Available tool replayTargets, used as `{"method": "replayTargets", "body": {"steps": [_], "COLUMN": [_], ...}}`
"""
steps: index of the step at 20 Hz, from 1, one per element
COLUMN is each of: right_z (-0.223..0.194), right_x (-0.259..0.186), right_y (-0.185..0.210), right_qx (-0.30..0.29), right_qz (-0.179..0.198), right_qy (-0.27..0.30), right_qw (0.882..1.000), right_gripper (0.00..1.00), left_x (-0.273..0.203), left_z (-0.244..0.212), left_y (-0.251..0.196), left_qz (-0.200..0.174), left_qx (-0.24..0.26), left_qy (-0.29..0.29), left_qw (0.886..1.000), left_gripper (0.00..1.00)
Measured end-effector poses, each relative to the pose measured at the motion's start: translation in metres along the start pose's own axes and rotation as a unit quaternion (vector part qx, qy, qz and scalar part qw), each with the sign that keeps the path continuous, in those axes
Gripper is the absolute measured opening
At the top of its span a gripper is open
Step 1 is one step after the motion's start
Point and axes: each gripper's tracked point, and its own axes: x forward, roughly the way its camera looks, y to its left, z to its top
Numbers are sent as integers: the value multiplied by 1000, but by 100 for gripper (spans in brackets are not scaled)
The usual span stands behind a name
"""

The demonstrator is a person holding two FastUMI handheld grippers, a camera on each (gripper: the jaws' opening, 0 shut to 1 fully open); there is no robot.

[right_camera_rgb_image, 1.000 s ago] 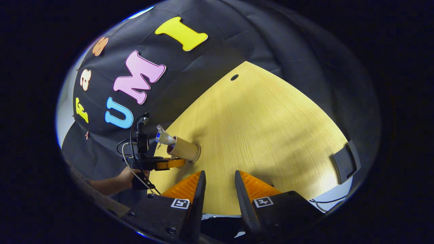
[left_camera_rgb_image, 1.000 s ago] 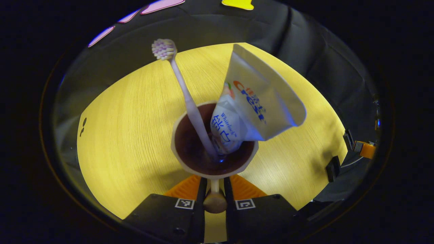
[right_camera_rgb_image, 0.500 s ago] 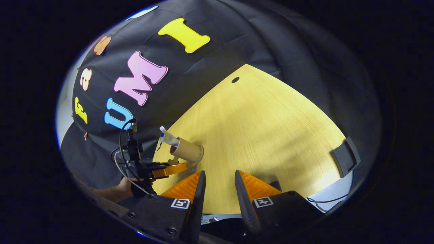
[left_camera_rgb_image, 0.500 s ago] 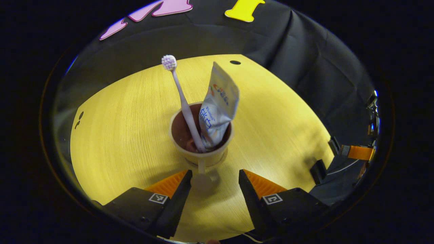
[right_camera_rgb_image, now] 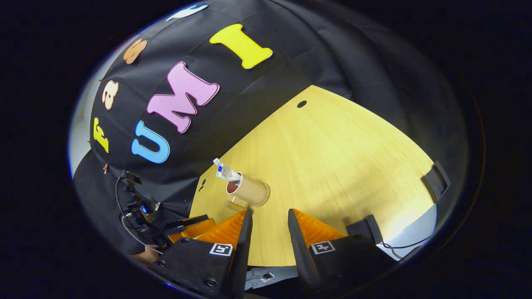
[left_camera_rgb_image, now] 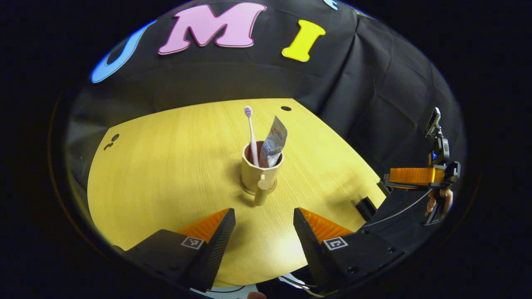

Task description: Put the toothbrush and toothpaste on the desktop into the cup, then pick up the cup and place it on the coaster on the desktop.

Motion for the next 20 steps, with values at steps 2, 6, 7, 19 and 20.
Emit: {"method": "replayTargets", "body": {"steps": [2,6,7,19,20], "right_z": [-5,-22,-27,-26,-24], "right_x": [2,7,10,33,31], "right_y": [22,64,75,96,94], "right_qx": [-9,-32,-36,-76,-84], "right_qz": [6,26,32,95,104], "right_qy": [-3,1,3,70,73], "right_qw": [1000,999,999,990,988], "right_gripper": [53,53,53,53,53], "left_x": [-19,-58,-66,-88,-82], "left_z": [1,5,4,0,3], "left_y": [10,27,30,33,30], "left_qz": [4,20,24,92,97], "left_qx": [-4,-3,-1,-52,-52], "left_qy": [-20,-60,-66,-92,-91], "left_qw": [1000,998,998,990,990], "left_gripper": [88,88,88,88,88]}}
